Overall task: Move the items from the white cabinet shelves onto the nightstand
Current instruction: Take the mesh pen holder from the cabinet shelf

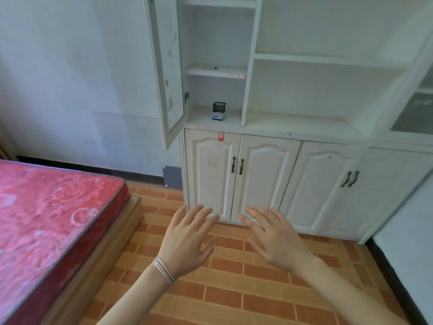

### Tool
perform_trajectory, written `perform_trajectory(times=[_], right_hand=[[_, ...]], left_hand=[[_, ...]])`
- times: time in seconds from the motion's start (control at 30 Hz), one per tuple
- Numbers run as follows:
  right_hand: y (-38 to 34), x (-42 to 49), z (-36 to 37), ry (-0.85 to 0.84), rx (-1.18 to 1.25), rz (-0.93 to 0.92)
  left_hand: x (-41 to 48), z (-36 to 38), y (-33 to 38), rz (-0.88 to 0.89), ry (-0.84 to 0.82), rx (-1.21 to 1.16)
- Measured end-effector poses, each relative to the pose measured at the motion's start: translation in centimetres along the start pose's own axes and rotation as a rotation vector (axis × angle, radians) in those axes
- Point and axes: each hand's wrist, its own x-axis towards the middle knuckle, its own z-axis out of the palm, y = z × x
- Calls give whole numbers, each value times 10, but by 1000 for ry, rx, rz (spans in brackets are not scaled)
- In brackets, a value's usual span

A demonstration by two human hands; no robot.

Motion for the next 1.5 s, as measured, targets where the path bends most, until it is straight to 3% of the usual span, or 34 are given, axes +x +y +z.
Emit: perform_trajectory(times=[0.4,0.73,1.1,1.5], right_hand=[[113,199,27,139,-103,69],[219,269,102,112,-53,57],[395,389,135,165,-66,-89],[446,492,223,199,66,-137]], left_hand=[[195,16,-143,53,135,36],[308,100,-187,46,118,16],[481,142,-214,-131,174,53],[551,219,-297,-223,83,58]])
